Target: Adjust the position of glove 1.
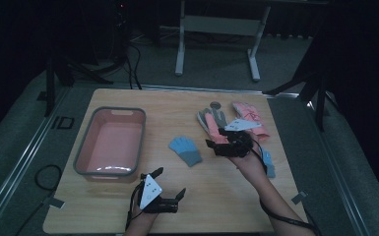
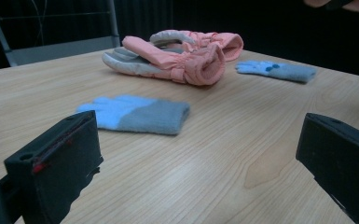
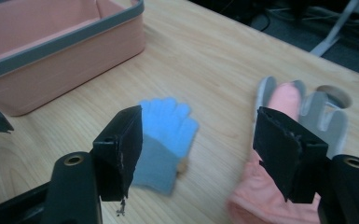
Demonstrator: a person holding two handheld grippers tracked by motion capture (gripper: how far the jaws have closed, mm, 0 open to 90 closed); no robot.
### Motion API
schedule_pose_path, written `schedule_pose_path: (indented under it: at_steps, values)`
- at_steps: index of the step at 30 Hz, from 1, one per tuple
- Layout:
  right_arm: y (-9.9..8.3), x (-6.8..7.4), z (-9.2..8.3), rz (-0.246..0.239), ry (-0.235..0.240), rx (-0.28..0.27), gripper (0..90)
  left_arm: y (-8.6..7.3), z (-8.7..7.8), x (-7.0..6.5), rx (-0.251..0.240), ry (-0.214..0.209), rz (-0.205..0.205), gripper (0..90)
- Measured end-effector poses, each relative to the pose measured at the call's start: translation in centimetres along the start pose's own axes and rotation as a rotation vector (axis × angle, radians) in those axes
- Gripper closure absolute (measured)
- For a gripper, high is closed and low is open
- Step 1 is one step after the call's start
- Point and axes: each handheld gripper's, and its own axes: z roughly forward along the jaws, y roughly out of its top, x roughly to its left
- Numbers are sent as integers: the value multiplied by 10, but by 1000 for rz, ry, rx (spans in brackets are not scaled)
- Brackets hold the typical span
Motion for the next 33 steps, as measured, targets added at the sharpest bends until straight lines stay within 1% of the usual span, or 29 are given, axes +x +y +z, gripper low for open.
schedule_pose_path:
  at_steps: [1, 2, 4, 5, 7, 8, 9, 10, 12, 14, 15, 17, 18, 19, 20, 21, 23, 25, 27, 30, 33]
  values:
    - [0, 2, 9, -4, 23, 18, 345, 0, 0, 0, -1, 0, -2, 0]
    - [-1, 3, 14, -6, 29, 27, 366, 0, 0, 0, -1, -2, -2, 0]
    - [-2, 3, 23, -6, 55, 43, 375, 0, 0, 0, 0, -4, -4, 0]
    - [-2, 3, 27, -5, 62, 46, 398, 0, 0, 0, 0, -4, -5, 0]
    - [-3, 4, 35, -7, 90, 50, 421, 0, 0, 1, 0, -5, -6, 0]
    - [-3, 4, 39, -9, 97, 53, 432, 0, 0, 1, 1, -4, -7, 0]
    - [-3, 4, 39, -9, 97, 53, 432, 0, 0, 1, 1, -4, -7, 0]
    - [-3, 4, 42, -7, 120, 52, 446, 0, 0, 1, 1, -5, -7, 0]
    - [-3, 5, 49, -9, 127, 56, 456, 0, 0, 1, 1, -6, -6, 0]
    - [-3, 7, 56, -26, 149, 65, 489, 0, 0, 0, 0, -7, 0, 0]
    - [-3, 8, 60, -38, 146, 73, 491, 0, 0, 0, 0, -9, 4, 0]
    - [-4, 12, 69, -58, 157, 87, 507, 0, 1, -1, -2, -10, 10, 0]
    - [-4, 12, 73, -62, 148, 96, 519, 0, 1, -1, -1, -12, 12, 0]
    - [-5, 13, 76, -57, 150, 104, 526, 0, 1, -1, -1, -14, 12, 0]
    - [-7, 12, 80, -49, 166, 108, 540, 0, 1, -1, -2, -14, 11, 0]
    - [-8, 11, 85, -38, 171, 115, 547, 0, 1, -1, -2, -14, 10, 0]
    - [-11, 10, 92, -34, 171, 129, 583, 0, 1, -1, -4, -14, 10, 0]
    - [-14, 8, 99, -18, 183, 140, 588, 0, 1, -1, -4, -15, 10, 0]
    - [-17, 8, 107, -33, 181, 153, 601, 0, 1, -1, -3, -15, 10, 0]
    - [-19, 9, 116, -34, 179, 168, 604, 0, 1, -1, -3, -16, 7, 0]
    - [-23, 9, 127, -54, 162, 194, 617, 0, 1, -1, -4, -17, 3, 0]
